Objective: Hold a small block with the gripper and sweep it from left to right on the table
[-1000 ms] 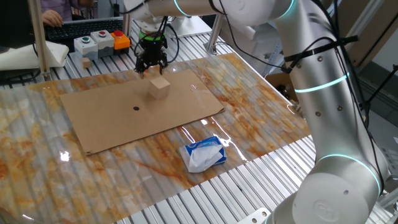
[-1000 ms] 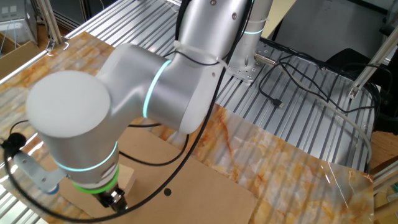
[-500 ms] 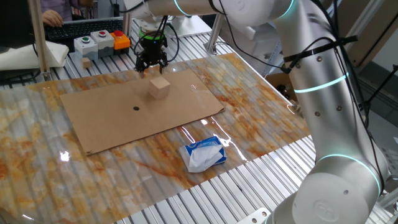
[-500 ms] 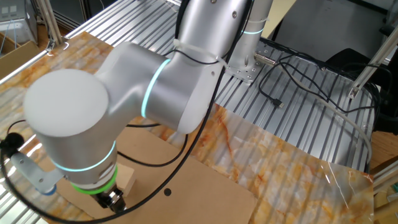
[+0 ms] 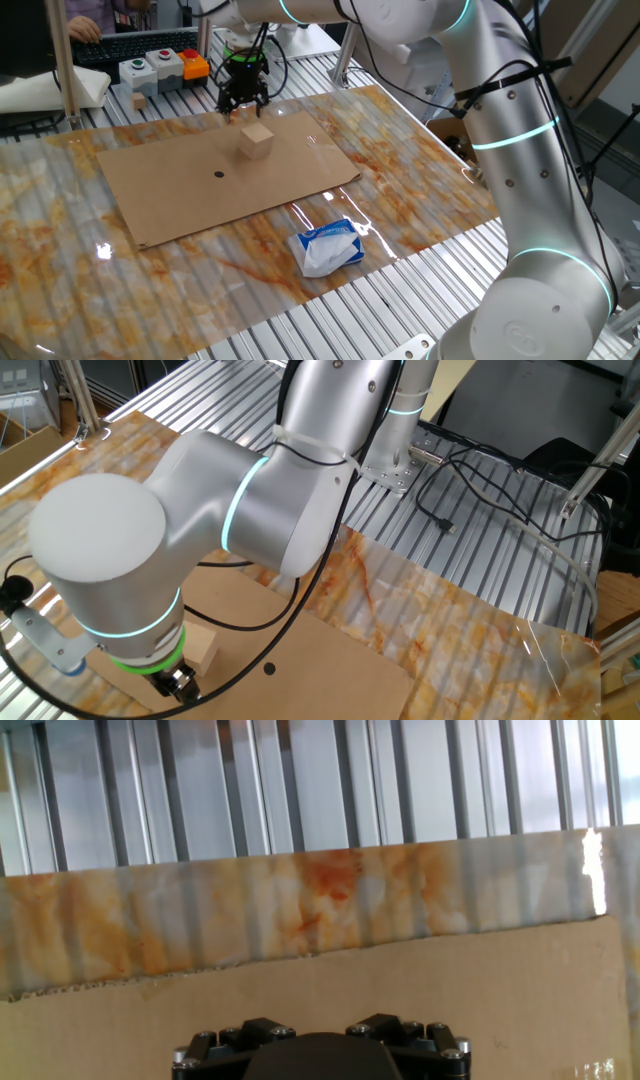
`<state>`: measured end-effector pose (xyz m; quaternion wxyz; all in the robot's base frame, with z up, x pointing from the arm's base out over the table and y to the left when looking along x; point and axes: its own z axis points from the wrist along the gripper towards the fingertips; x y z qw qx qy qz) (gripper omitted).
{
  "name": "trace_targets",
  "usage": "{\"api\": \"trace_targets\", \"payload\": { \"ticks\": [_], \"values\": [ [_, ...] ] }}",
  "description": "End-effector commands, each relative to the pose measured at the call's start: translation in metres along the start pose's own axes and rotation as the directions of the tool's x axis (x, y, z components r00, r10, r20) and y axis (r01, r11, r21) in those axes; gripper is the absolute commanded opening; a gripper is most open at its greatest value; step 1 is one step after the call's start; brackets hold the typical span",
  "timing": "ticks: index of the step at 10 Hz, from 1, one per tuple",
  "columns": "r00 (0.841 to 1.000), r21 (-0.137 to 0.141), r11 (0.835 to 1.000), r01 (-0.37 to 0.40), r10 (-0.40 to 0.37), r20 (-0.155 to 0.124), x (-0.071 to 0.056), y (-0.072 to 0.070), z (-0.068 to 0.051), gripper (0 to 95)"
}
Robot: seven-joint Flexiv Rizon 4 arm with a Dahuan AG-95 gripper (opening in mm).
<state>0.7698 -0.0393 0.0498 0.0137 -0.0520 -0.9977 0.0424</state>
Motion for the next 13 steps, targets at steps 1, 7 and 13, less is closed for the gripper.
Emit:
{"api": "trace_targets", "payload": {
  "ticks": [1,7,13],
  "values": [
    [1.000,-0.001,1.000,0.000,0.000,-0.004,-0.001,0.000,0.000,76.0],
    [1.000,-0.007,1.000,-0.006,0.006,-0.005,0.009,0.002,0.004,76.0],
    [1.000,-0.011,1.000,-0.010,0.010,-0.005,0.028,0.004,0.006,76.0]
  ]
}}
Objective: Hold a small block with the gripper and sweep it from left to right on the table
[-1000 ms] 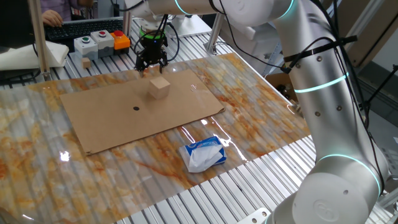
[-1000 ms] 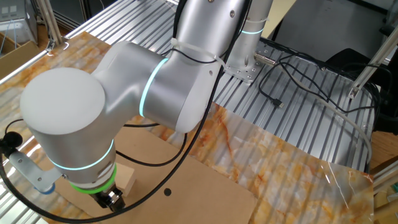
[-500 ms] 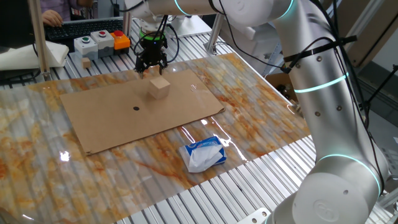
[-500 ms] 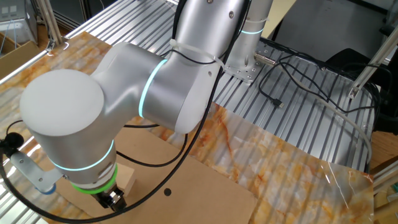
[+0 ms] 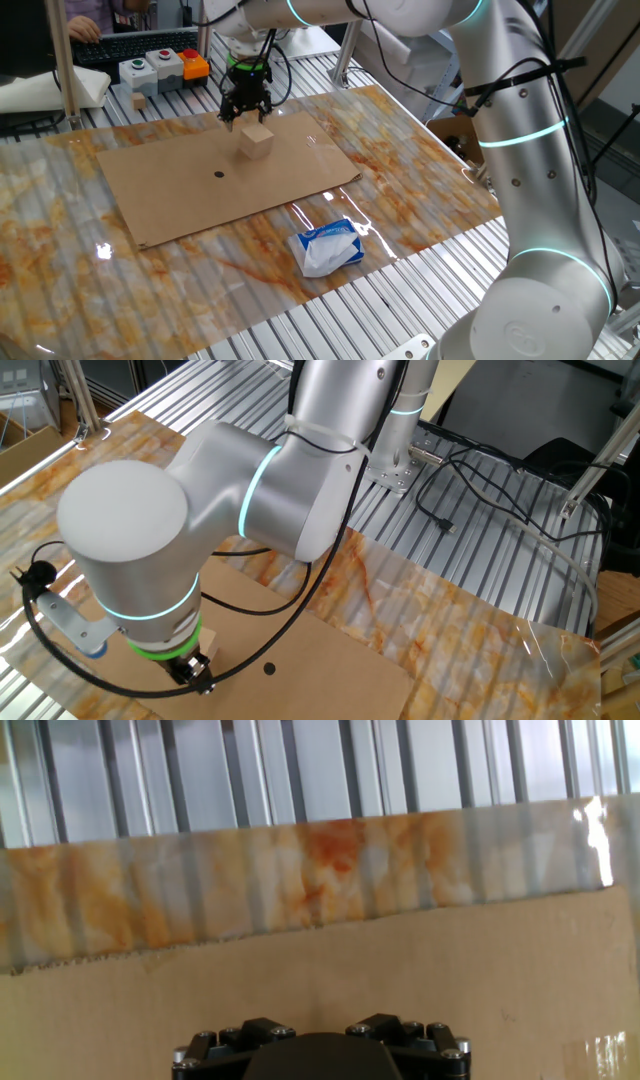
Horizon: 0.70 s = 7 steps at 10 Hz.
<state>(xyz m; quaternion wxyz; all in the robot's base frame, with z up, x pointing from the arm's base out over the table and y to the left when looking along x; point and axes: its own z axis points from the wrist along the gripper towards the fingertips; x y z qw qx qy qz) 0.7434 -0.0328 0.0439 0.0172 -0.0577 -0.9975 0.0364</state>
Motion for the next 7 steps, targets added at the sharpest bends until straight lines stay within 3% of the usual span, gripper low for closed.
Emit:
{"api": "trace_targets", "payload": {
  "ticks": [1,7],
  "values": [
    [1.000,0.001,1.000,0.000,0.000,0.003,0.005,0.001,0.000,76.0],
    [1.000,0.000,1.000,-0.012,0.012,0.004,0.017,0.009,0.001,76.0]
  ]
}}
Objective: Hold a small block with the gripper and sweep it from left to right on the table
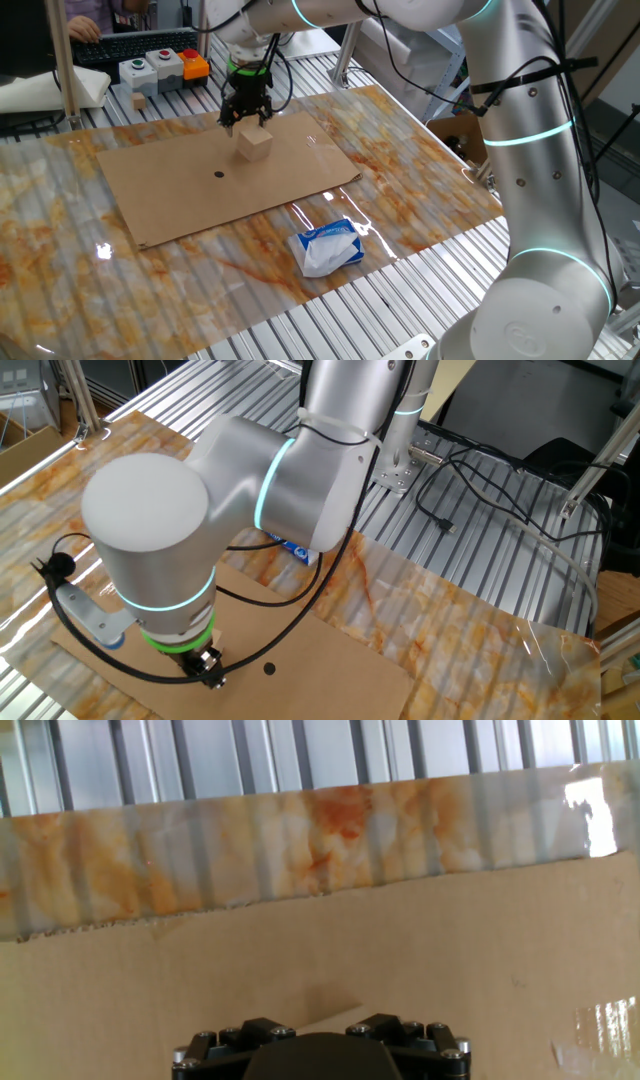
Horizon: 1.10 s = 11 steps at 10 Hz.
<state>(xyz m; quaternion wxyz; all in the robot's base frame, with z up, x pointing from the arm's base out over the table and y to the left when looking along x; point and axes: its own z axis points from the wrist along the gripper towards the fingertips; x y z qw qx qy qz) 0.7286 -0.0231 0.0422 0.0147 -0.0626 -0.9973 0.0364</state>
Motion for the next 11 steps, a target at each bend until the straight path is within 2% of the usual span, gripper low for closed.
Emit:
{"api": "trace_targets", "payload": {
  "ticks": [1,4,6,9,11],
  "values": [
    [1.000,0.000,1.000,-0.005,0.005,-0.001,0.0032,0.0027,-0.0004,76.0],
    [1.000,0.003,1.000,-0.005,0.005,-0.001,0.0079,0.0078,-0.0014,76.0],
    [0.999,0.011,0.999,0.051,-0.051,-0.002,0.0102,0.0078,-0.0002,76.0],
    [0.980,0.013,0.980,0.197,-0.197,-0.015,0.0110,0.0079,0.0001,76.0],
    [0.979,0.013,0.979,0.203,-0.203,-0.018,0.0117,0.0078,0.0004,76.0]
  ]
}}
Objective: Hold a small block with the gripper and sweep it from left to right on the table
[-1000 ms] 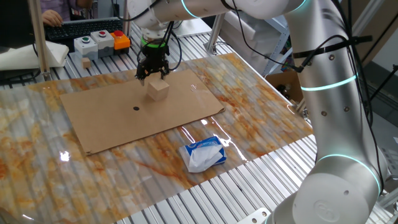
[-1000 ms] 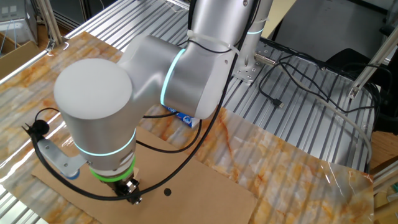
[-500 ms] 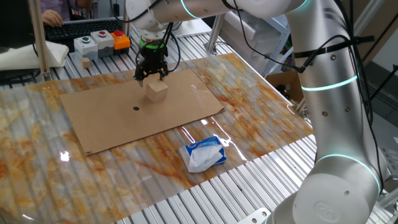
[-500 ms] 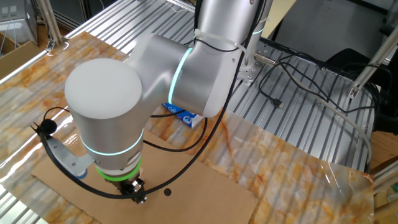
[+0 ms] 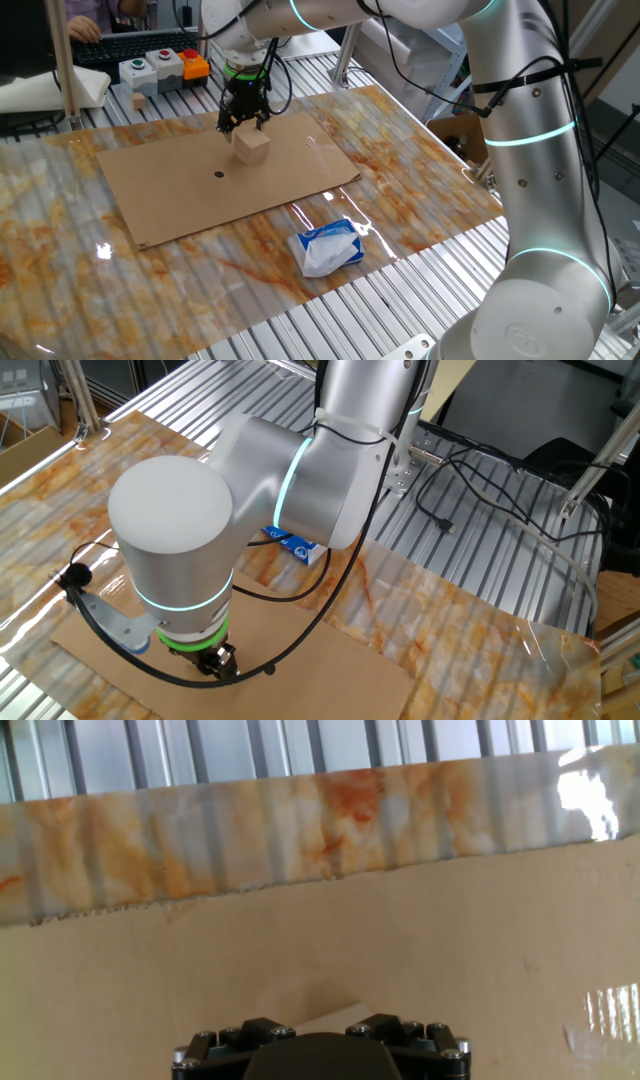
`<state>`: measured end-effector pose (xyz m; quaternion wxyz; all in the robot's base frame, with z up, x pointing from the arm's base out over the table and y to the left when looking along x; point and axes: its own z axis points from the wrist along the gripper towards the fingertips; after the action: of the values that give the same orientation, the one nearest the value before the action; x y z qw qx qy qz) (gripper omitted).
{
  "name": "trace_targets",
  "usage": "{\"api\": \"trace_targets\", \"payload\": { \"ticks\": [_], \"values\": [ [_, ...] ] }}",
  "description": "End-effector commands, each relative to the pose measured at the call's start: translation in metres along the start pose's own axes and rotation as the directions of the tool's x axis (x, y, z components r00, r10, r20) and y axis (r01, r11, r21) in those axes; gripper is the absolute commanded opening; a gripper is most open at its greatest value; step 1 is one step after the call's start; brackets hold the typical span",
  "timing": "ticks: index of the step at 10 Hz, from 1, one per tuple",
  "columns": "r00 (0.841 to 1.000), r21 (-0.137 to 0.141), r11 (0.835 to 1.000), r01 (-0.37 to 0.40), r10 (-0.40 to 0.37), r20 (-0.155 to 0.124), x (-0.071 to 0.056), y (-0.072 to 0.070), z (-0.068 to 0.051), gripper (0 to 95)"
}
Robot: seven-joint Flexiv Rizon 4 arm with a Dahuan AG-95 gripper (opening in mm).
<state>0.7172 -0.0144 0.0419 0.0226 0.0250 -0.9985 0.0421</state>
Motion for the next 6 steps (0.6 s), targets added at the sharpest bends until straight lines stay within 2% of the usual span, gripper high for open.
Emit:
{"api": "trace_targets", "payload": {
  "ticks": [1,6],
  "values": [
    [1.000,-0.001,1.000,0.024,-0.024,-0.007,-0.0007,0.0005,0.0004,76.0],
    [1.000,0.000,1.000,0.004,-0.004,-0.012,0.0001,0.0006,0.0008,76.0]
  ]
}}
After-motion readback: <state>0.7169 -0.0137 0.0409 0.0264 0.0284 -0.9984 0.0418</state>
